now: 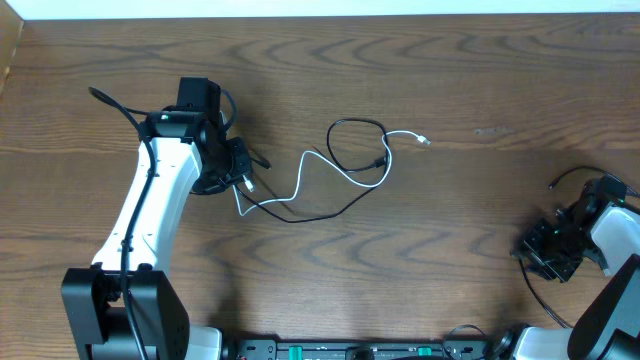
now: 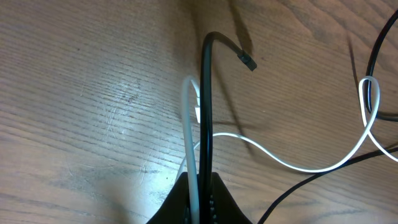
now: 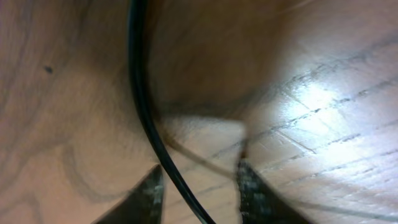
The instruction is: Untangle cables
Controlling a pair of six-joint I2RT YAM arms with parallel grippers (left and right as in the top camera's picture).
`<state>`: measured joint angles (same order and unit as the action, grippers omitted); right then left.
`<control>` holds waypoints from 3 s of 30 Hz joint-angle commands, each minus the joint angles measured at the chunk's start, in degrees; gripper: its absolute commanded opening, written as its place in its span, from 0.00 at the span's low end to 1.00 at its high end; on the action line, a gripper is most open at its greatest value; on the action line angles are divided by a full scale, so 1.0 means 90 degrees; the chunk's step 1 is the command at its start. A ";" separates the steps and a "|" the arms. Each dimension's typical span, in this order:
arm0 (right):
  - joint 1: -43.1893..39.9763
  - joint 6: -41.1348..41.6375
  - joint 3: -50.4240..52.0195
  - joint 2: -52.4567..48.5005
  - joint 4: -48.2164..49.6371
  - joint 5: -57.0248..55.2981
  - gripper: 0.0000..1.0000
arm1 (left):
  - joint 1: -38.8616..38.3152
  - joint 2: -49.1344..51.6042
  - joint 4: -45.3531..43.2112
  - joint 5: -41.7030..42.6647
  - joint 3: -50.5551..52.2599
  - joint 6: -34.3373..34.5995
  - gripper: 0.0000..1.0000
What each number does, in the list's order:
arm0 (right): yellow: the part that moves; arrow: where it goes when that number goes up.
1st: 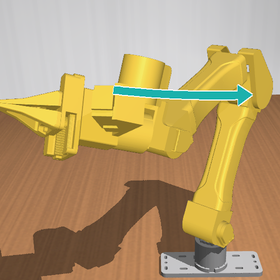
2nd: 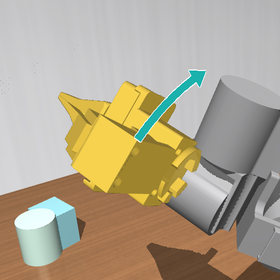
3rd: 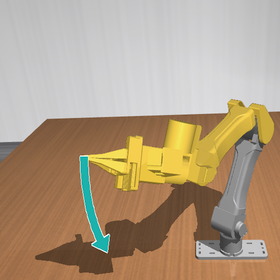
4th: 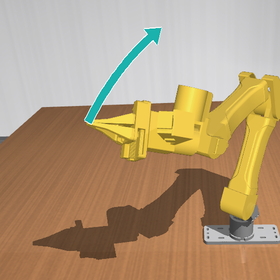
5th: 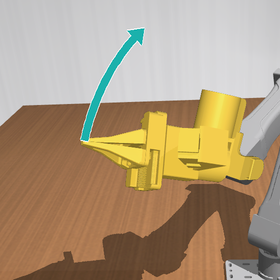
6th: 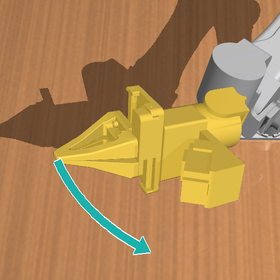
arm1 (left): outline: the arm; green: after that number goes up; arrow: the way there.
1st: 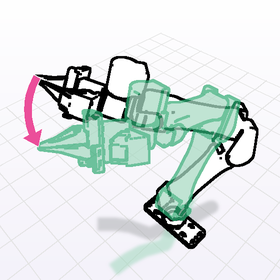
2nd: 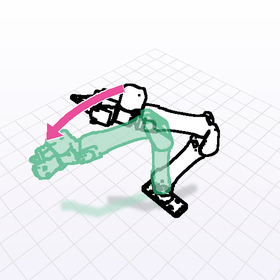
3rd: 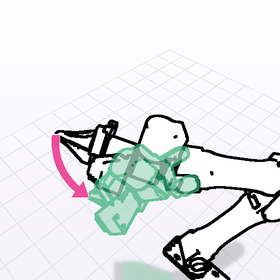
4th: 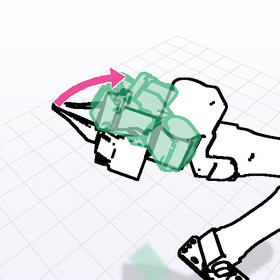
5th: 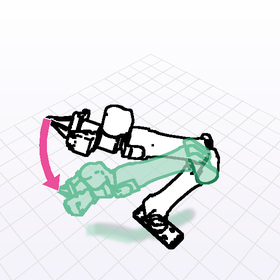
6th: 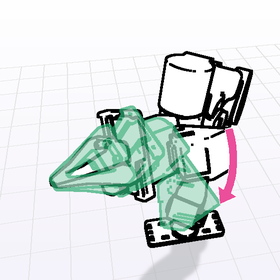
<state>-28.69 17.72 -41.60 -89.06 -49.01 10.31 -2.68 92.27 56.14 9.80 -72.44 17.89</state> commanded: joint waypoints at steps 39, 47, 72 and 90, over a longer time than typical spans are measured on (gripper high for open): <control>0.0330 0.0034 -0.0775 -0.0058 -0.0634 -0.0296 0.87 | -0.0005 0.0024 0.0085 0.0010 0.0015 -0.0102 0.08; 0.1248 0.0221 -0.0772 -0.0058 -0.0750 -0.0784 0.57 | -0.0005 0.0024 0.0087 0.0010 0.0015 -0.0102 0.08; 0.1418 0.0534 -0.0209 -0.0058 0.0012 -0.1030 0.01 | -0.0005 0.0024 0.0087 0.0007 0.0015 -0.0102 0.08; 0.1042 0.0962 -0.3466 -0.0056 0.0478 -0.1996 0.01 | -0.0005 0.0024 0.0160 0.0007 0.0015 -0.0102 0.08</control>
<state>-17.76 23.14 -67.66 -89.52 -45.84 -0.95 -2.68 92.27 57.19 10.02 -72.44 17.89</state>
